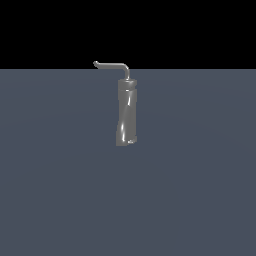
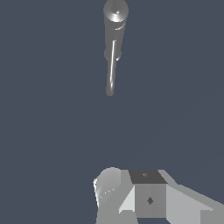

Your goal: Turn on the faucet by rotating a designated handle.

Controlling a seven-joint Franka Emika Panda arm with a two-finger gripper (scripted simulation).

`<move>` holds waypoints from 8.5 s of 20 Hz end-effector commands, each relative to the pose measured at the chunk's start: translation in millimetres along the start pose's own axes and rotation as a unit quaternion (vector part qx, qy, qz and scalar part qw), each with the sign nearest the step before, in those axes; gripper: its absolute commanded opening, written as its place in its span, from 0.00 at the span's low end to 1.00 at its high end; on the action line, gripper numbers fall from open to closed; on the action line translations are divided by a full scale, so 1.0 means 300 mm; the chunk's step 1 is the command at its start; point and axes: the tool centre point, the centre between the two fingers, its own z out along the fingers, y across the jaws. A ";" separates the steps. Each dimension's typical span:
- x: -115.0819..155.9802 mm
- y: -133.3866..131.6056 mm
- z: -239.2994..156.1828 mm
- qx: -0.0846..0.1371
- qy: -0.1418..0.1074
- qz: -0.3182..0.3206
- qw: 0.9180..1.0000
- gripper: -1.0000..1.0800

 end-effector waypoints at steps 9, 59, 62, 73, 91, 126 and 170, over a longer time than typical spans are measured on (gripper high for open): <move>0.038 0.006 -0.003 0.010 0.006 0.016 1.000 0.00; 0.797 -0.120 0.204 0.066 -0.042 0.462 0.883 0.00; 0.855 -0.136 0.242 0.062 -0.044 0.497 0.865 0.00; 1.053 -0.207 0.399 0.042 -0.038 0.614 0.787 0.00; 1.244 -0.311 0.603 0.017 -0.009 0.727 0.687 0.00; 1.048 -0.344 0.617 0.016 -0.007 0.731 0.682 0.00; 0.771 -0.013 0.631 0.017 -0.006 0.731 0.682 0.00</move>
